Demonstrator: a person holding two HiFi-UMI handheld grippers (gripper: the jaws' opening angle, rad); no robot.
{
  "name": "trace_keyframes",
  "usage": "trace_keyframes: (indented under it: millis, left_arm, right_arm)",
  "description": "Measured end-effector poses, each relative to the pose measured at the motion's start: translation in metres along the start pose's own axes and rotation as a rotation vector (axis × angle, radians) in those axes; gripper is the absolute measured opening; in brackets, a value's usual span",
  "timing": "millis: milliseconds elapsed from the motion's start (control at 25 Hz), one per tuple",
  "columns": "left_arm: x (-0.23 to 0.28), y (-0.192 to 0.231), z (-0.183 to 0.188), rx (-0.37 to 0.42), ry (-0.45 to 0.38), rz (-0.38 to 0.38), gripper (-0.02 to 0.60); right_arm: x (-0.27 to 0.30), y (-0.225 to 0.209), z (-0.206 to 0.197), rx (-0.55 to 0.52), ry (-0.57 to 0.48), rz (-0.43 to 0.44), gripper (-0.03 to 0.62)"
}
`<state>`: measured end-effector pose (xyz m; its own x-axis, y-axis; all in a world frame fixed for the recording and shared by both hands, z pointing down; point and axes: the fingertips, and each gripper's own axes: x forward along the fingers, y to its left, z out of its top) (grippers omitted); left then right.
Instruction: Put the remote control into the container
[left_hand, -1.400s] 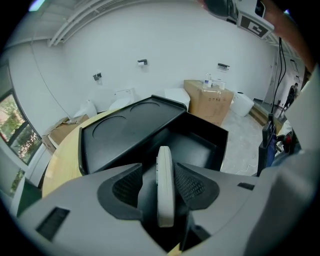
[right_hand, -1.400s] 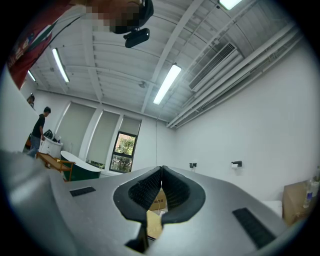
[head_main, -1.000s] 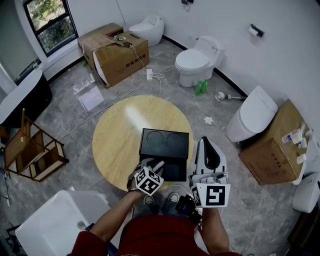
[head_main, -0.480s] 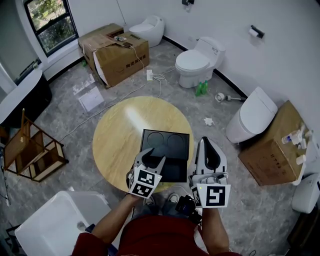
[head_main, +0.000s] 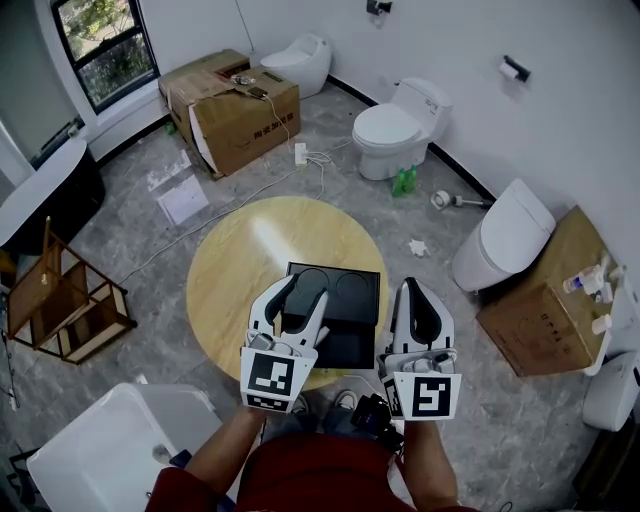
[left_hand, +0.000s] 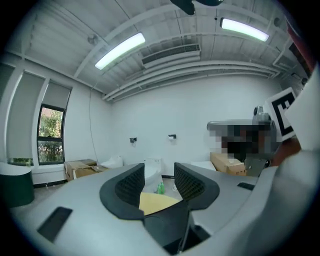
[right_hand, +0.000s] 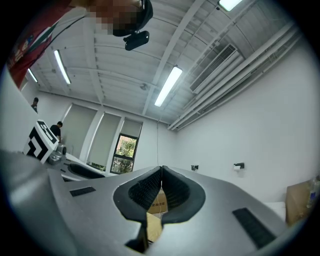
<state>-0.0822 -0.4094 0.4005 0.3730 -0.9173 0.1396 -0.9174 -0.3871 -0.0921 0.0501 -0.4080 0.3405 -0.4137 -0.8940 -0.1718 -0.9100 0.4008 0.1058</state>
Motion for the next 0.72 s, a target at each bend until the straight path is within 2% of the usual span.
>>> trace_keyframes:
  millis: [120, 240, 320, 440, 560, 720]
  left_arm:
    - [-0.007, 0.004, 0.025, -0.006, -0.08, 0.013, 0.189]
    - [-0.016, 0.006, 0.051, -0.055, -0.232, 0.048, 0.189]
    - [-0.021, 0.007, 0.06, -0.08, -0.28, 0.06, 0.189]
    - [-0.028, 0.004, 0.067, -0.111, -0.3, 0.029, 0.189]
    - [-0.034, 0.002, 0.063, -0.079, -0.279, -0.005, 0.189]
    - [-0.035, 0.002, 0.064, -0.073, -0.271, 0.003, 0.156]
  right_arm:
    - [0.002, 0.001, 0.003, -0.002, -0.005, 0.002, 0.021]
    - [0.0, 0.001, 0.003, -0.002, -0.009, 0.004, 0.021]
    - [-0.001, -0.001, 0.005, 0.0, -0.014, 0.003, 0.021]
    - [0.0, 0.0, 0.007, -0.002, -0.016, 0.005, 0.021]
    - [0.001, 0.004, 0.009, 0.001, -0.022, 0.014, 0.021]
    - [0.001, 0.005, 0.01, 0.001, -0.027, 0.02, 0.021]
